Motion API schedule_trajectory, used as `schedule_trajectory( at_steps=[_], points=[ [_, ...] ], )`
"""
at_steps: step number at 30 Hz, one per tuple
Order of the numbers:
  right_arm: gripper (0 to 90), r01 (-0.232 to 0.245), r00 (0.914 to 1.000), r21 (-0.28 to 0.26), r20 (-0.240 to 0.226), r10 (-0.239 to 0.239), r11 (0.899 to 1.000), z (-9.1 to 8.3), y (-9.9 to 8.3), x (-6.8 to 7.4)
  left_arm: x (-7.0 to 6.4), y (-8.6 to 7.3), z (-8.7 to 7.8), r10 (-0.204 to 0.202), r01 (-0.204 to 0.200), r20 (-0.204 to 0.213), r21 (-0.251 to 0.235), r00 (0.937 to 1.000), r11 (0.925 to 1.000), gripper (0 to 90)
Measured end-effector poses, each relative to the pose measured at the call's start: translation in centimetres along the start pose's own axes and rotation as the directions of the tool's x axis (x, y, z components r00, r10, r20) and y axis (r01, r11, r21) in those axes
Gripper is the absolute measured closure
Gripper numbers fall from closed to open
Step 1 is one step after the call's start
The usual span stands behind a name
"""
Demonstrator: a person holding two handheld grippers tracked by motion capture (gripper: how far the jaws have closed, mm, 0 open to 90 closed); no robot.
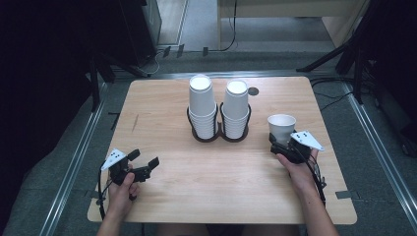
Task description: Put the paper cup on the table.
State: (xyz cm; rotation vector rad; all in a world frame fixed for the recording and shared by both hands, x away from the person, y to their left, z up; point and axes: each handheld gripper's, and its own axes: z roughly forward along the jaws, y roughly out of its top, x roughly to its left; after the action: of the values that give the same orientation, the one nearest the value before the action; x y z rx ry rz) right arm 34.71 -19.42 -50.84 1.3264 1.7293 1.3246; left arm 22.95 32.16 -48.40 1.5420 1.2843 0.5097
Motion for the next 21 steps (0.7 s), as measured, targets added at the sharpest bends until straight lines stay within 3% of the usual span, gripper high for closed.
schedule_trajectory(
  at_steps=[21],
  points=[
    [18.3, 0.027, 0.9990, 0.040, -0.037, -0.026, 0.999, -2.3, -0.8, -0.1, -0.2, -0.1, 0.2, 0.007, -0.007, 0.008, 0.011, 0.9999, 0.9999, 0.6]
  ],
)
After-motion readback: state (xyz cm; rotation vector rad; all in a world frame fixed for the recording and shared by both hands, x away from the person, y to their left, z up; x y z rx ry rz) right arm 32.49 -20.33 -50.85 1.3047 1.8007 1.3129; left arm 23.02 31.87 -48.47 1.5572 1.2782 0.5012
